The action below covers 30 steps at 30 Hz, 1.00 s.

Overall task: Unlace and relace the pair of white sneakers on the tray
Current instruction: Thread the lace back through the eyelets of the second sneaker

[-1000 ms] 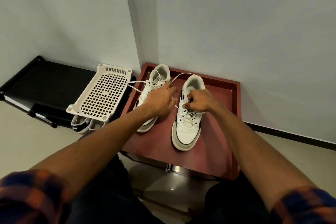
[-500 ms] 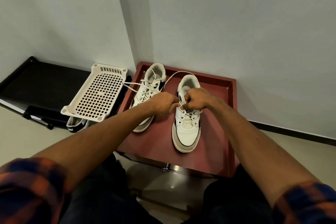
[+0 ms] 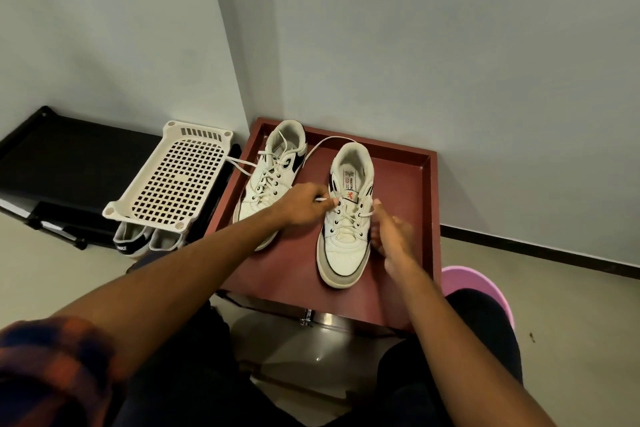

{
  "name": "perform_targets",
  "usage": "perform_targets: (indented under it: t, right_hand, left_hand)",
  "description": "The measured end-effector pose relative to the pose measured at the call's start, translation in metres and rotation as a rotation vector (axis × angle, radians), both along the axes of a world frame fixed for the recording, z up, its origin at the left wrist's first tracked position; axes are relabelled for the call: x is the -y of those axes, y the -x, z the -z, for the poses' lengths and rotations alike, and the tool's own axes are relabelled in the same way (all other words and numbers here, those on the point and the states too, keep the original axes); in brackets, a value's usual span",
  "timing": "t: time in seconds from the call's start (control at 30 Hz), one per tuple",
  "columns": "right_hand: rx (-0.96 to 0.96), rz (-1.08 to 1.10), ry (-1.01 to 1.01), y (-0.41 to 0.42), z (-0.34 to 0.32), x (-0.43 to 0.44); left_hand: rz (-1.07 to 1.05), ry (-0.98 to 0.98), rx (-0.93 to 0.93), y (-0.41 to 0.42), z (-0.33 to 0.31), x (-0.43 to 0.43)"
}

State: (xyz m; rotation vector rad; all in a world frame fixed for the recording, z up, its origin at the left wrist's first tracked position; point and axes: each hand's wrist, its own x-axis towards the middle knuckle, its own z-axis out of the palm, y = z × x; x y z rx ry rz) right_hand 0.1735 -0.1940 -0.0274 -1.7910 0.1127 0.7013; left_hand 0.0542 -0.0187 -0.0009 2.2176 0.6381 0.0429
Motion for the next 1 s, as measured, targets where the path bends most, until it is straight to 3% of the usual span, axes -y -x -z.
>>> perform_targets:
  t: [0.27, 0.5, 0.77, 0.9, 1.0]
  right_hand:
    - [-0.014, -0.071, -0.152, 0.0, 0.002, -0.008]
    - [-0.018, 0.074, -0.256, -0.011, -0.001, 0.006]
    - [-0.267, 0.116, -0.291, -0.013, -0.004, 0.007]
    - [-0.463, 0.138, -0.461, -0.029, -0.01, 0.008]
    - [-0.467, 0.212, -0.539, -0.051, -0.018, 0.01]
  left_hand:
    - [-0.066, 0.154, 0.023, -0.005, 0.002, 0.01]
    - [0.069, -0.039, -0.078, 0.0, -0.001, -0.001]
    - [0.066, -0.093, -0.101, -0.002, -0.005, -0.007]
    - [0.035, -0.093, -0.104, 0.003, -0.008, -0.015]
    - [0.038, -0.108, -0.121, 0.007, -0.01, -0.019]
